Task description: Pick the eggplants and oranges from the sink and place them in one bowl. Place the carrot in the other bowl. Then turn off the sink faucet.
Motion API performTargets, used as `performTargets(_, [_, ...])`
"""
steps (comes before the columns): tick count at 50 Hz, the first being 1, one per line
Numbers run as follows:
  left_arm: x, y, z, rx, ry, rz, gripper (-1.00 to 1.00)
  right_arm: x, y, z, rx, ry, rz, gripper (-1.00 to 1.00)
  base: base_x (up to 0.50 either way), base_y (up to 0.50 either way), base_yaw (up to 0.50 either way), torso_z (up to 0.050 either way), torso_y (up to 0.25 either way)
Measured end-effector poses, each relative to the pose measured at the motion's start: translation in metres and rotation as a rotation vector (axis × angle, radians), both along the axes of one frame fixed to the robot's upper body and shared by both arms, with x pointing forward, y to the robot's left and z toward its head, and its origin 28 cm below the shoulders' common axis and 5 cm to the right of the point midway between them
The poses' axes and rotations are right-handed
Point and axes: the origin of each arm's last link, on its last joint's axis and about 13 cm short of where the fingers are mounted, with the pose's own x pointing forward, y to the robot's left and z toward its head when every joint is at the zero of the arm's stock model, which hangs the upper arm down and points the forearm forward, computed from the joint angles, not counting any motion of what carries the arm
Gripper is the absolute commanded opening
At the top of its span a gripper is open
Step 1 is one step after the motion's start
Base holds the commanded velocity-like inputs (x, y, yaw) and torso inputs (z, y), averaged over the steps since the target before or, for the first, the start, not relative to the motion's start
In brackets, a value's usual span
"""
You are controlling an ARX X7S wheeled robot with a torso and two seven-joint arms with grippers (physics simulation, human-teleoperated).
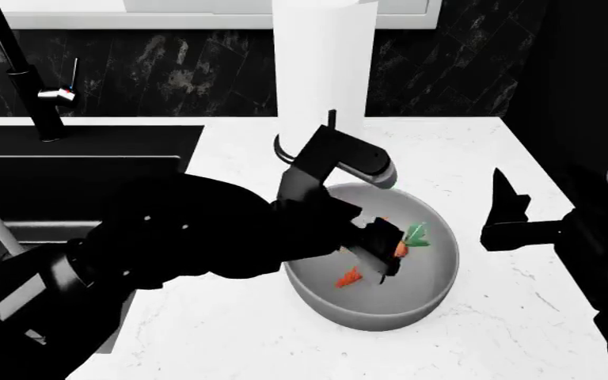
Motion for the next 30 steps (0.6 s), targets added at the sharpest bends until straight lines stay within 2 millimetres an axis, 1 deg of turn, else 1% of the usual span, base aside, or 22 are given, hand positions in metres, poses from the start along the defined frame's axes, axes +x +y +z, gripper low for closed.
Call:
performTargets(15, [-0.004,-0.001,0.005,-0.017,-0.020,0.000,1.00,0.000,-0.001,-0.001,0.002,0.001,-0.002,1.00,0.00,0.00,0.00,0.000,0.000])
performTargets(22, [-0.005,0.001,0.014,-0.044,-0.048,0.002,1.00,0.000,-0.001,0.000,0.003,-0.003,-0.001,1.00,0.00,0.00,0.00,0.000,0.000])
performTargets(30, [-0.005,0.011,0.026,-0.077,-0.162,0.073,1.00,0.002,0.000,0.002,0.009,-0.007,-0.001,1.00,0.00,0.00,0.00,0.000,0.000])
